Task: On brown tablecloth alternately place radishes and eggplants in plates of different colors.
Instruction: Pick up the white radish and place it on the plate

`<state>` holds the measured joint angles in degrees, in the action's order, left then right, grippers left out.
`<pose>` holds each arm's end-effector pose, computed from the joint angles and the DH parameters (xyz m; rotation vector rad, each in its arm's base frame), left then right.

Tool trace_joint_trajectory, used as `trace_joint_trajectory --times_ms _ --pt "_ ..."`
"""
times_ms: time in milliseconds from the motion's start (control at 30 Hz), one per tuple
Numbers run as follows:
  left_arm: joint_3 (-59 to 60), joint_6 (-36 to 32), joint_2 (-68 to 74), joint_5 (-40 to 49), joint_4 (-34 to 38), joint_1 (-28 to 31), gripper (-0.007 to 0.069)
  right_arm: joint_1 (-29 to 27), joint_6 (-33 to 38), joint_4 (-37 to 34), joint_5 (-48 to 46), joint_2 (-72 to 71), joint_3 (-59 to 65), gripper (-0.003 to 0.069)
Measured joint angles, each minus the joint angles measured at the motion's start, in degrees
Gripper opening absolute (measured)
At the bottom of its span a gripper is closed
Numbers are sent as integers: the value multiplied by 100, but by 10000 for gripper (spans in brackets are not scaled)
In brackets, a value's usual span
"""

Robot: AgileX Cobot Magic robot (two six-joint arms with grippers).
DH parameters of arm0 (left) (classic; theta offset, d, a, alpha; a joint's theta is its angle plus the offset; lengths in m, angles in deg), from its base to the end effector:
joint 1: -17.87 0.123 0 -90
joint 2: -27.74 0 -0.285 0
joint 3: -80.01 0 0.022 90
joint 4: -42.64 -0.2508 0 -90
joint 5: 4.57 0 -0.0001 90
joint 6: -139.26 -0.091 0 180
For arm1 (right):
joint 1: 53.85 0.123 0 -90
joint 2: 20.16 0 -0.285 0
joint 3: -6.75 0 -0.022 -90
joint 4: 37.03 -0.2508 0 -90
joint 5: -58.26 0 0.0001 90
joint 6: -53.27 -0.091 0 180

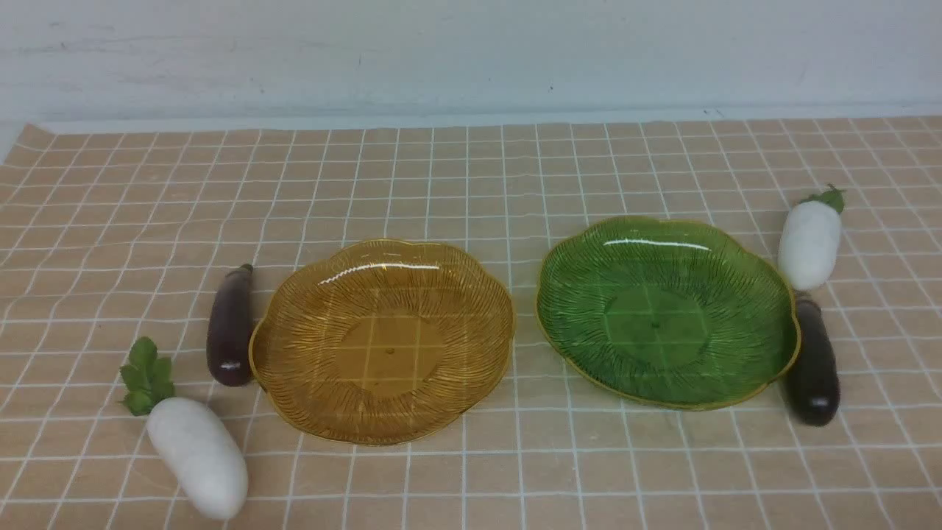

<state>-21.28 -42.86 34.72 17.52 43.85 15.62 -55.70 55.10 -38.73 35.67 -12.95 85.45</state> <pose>0.0521 -0.0028 0.1705 0.0588 1.8802 -0.0225 0.0521 -0.0006 0.1696 0.0185 1.8934 -0.0143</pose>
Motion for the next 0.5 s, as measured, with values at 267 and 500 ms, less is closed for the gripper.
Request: trace_joint_trajectory --times_ms 267,500 --pt "0 0 0 0 0 0 -4 0 0 0 0 0 0 -15" --pt "5 -142 0 0 -710 0 -4 0 0 0 0 0 0 -15"
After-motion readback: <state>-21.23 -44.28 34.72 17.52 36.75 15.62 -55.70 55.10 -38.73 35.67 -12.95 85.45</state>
